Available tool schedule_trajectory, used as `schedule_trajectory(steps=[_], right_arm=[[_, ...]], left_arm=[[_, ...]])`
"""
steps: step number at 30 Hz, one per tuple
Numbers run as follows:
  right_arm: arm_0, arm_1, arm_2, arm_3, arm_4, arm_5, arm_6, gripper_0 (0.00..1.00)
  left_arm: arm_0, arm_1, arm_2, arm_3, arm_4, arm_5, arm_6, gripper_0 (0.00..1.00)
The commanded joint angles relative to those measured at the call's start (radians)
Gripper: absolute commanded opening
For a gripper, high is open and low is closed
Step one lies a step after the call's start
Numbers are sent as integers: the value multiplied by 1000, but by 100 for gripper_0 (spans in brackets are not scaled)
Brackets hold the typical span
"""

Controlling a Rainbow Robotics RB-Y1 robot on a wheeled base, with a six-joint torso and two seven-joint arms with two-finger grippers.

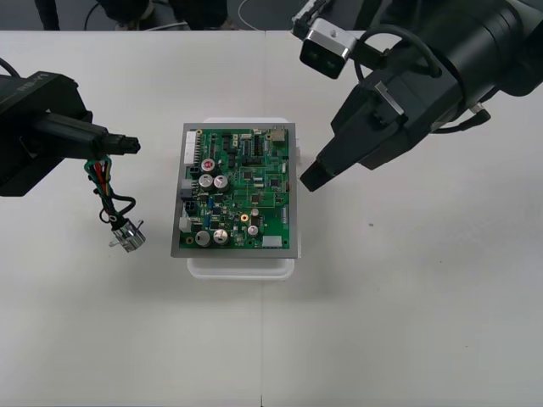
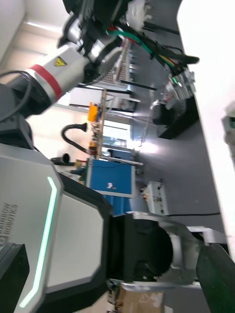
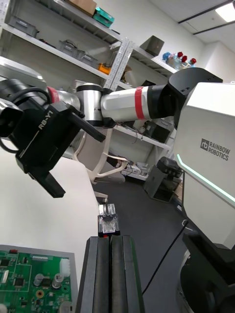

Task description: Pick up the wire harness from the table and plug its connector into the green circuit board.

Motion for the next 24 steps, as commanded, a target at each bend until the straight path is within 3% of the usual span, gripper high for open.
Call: schedule_trajectory(steps=[1, 14, 24], right_arm=[[9, -50, -86, -64, 64, 1, 75, 100], [49, -48, -167, -152, 253, 1, 153, 100], [113, -42, -251, -267, 442, 1, 156, 100]], left_arm=[[25, 46, 28, 21, 8, -31, -140, 0], [74, 46, 28, 35, -38, -31, -233, 0], [68, 46, 0, 130, -87, -31, -317, 0]])
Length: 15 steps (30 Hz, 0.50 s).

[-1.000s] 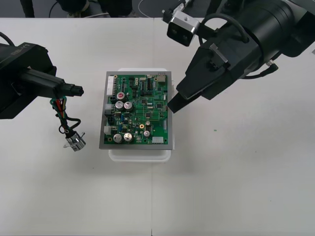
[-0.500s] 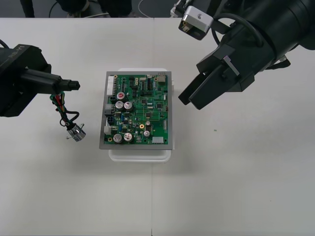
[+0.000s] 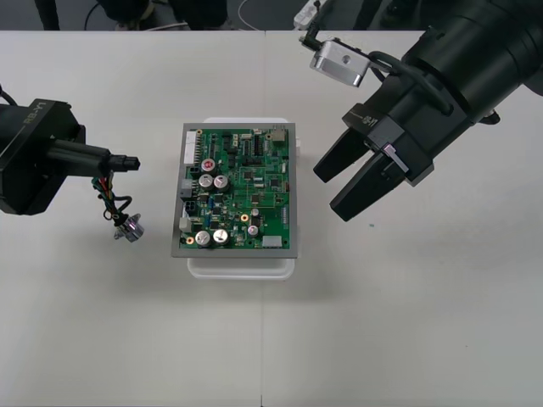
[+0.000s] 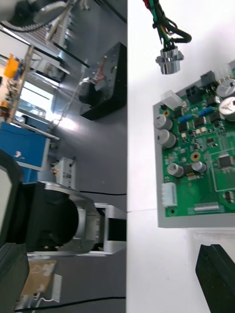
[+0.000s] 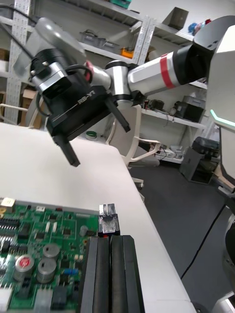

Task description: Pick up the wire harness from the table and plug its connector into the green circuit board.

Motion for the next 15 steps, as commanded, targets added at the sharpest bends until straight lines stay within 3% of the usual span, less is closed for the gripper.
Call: schedule_trajectory(steps=[1, 15], right_arm=[[40, -22, -78, -72, 81, 1, 9, 100], [111, 64, -213, -212, 379, 1, -6, 100]], left_arm=[[0, 45, -16, 49, -3, -31, -82, 0], [-46, 47, -193, 195, -31, -31, -365, 0]])
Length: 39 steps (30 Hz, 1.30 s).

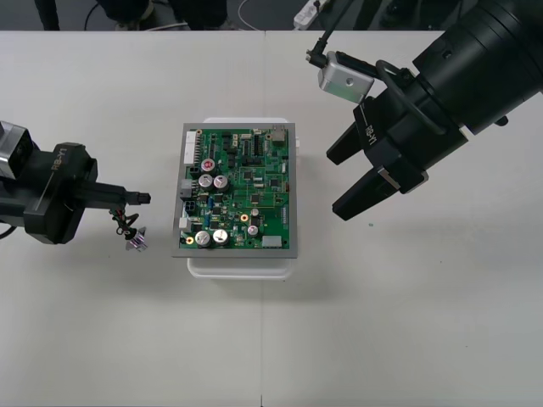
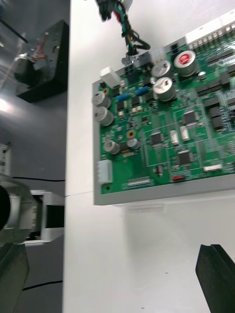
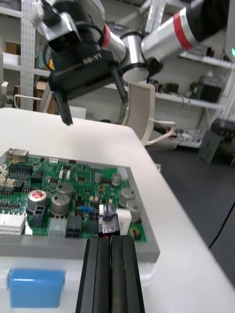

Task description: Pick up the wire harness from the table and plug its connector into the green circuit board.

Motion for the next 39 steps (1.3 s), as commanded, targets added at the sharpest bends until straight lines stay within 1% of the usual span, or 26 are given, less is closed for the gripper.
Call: schedule_trajectory(steps=[1, 6, 12, 21, 32, 36, 39], right_arm=[[21, 48, -79, -65, 89, 1, -8, 100], [52, 71, -115, -133, 192, 1, -6, 100], [84, 94, -130, -223, 319, 1, -20, 100], [86, 129, -141, -261, 396, 1, -19, 100], [86, 209, -144, -294, 551, 1, -35, 100], [86, 247, -145, -335, 638, 1, -34, 100], [87, 263, -145, -341, 646, 1, -34, 100]], left_arm=[[-49, 46, -25, 32, -27, -31, -19, 0], [-74, 44, -60, 88, -29, -31, -65, 0], [-134, 44, -126, 183, -15, -31, -91, 0], [-195, 46, -229, 246, 45, -31, -168, 0], [-201, 44, -239, 229, 103, -31, -159, 0], [-201, 43, -239, 223, 105, -31, -166, 0], [-201, 41, -239, 215, 103, -31, -173, 0]])
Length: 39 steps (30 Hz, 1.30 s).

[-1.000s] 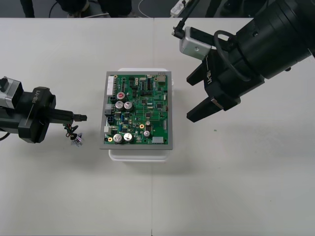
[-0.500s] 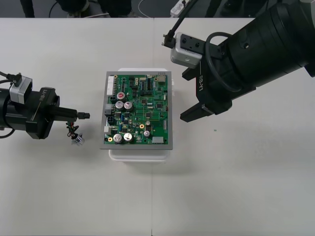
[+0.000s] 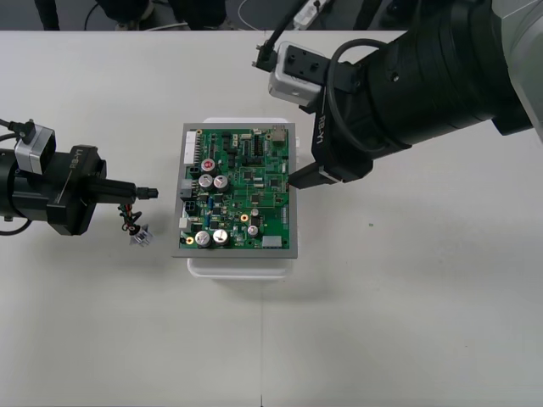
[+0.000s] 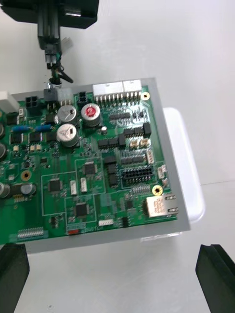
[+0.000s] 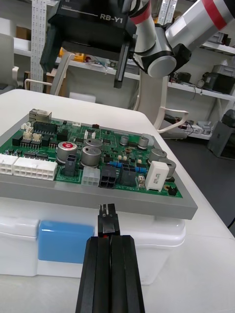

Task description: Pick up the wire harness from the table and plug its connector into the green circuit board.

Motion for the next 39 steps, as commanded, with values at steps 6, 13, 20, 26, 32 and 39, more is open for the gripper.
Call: schedule_trajectory(steps=[6, 13, 20, 26, 32, 39], right_arm=[[5, 58, -36, -51, 23, 1, -9, 100], [5, 62, -5, -65, 21, 1, -11, 100], [11, 49, 50, -75, 50, 1, -11, 100], [17, 53, 58, -77, 50, 1, -4, 100], [17, 62, 66, -86, 66, 1, 8, 100], [17, 62, 115, -88, 124, 1, 12, 100]], left_arm=[[-37, 28, 1, -34, 15, -31, -83, 0], [-40, 25, 1, -35, 14, -31, -106, 0], [-40, 22, 1, -35, 14, -31, -127, 0], [-43, 18, 1, -42, 12, -31, -149, 0], [-54, 18, 1, -40, 9, -31, -157, 0], [-62, 1, 1, -40, 7, -31, -158, 0]])
